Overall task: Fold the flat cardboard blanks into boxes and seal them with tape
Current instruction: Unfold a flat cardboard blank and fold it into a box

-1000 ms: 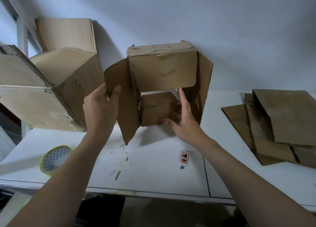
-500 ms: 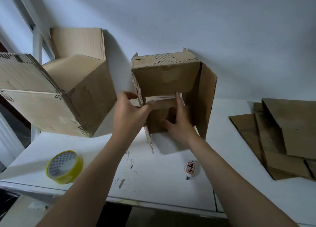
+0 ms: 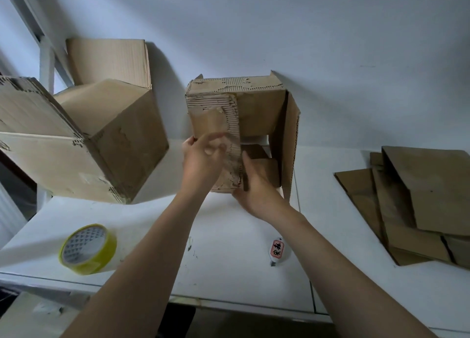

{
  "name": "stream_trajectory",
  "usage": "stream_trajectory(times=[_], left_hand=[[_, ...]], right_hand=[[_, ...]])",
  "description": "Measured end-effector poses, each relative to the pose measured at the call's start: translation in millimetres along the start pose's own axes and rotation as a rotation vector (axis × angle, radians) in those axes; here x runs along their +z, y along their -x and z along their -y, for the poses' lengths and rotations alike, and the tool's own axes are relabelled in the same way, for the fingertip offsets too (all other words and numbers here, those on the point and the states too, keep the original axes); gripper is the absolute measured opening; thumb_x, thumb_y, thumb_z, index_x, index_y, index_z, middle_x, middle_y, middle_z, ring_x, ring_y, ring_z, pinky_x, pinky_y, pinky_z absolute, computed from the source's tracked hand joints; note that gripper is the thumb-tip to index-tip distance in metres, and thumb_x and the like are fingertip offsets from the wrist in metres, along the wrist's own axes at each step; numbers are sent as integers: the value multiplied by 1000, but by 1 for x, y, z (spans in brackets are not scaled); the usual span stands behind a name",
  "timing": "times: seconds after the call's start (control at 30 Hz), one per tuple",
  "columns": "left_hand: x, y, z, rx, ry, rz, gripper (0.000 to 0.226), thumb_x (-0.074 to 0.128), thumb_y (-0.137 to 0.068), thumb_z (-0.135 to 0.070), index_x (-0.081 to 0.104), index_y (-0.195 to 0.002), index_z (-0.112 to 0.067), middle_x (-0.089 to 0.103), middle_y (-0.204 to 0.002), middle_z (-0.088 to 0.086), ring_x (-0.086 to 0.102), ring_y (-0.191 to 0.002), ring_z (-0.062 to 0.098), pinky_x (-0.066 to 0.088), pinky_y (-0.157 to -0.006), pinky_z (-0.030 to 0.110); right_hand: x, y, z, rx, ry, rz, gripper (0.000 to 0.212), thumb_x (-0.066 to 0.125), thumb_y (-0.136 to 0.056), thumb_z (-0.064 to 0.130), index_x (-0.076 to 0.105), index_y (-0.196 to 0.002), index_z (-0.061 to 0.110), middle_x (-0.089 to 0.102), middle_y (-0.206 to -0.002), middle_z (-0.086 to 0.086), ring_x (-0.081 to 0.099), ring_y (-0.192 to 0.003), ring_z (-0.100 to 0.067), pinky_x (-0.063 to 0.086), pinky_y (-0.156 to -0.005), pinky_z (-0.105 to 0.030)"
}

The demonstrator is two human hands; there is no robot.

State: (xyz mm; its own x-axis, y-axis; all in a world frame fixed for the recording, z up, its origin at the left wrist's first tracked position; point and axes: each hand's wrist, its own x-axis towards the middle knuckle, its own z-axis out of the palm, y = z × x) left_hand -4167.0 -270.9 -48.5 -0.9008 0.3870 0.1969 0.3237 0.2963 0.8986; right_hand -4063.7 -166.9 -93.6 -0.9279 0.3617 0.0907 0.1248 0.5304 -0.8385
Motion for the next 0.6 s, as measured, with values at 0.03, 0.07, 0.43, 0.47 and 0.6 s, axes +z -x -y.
stream_trajectory(times=[0.03,0.07,0.43,0.47,0.6], left_hand=[[1,0,-1,7,-3,-6,30,58,-96,-28,70,-116,-47,44,-134,1,59,-105,15,52,-98,32],[2,-1,0,13,0,-11,33,57,-95,-25,70,-116,-47,44,-132,1,60,-104,14,52,-98,31],[6,-5,2,-39,9,-10,30,57,-93,-35,68,-114,-53,43,-134,2,63,-104,17,56,-92,33],[6,-4,2,-33,2,-24,28,58,-91,-42,69,-114,-53,44,-132,2,64,-102,17,56,-95,35],[3,-7,6,-19,-5,-47,30,66,-84,-49,71,-113,-50,50,-131,5,64,-105,19,55,-97,40]], right_hand=[[-1,6,4,8,58,2,69,57,-93,22,29,-154,39,44,-144,3,56,-115,-15,49,-88,-26],[-4,15,11,10,111,-8,55,56,-92,21,46,-145,35,50,-138,3,59,-111,-15,50,-85,-24],[-69,58,19,-329,24,-785,32,50,-84,-10,58,-100,17,53,-96,1,53,-83,-9,42,-64,-15],[-72,55,17,-267,-35,-818,34,50,-85,-10,56,-102,19,53,-97,1,53,-82,-10,44,-64,-18],[-73,30,-2,11,-163,-799,33,60,-93,7,49,-115,28,50,-109,7,55,-79,-13,53,-68,-26]])
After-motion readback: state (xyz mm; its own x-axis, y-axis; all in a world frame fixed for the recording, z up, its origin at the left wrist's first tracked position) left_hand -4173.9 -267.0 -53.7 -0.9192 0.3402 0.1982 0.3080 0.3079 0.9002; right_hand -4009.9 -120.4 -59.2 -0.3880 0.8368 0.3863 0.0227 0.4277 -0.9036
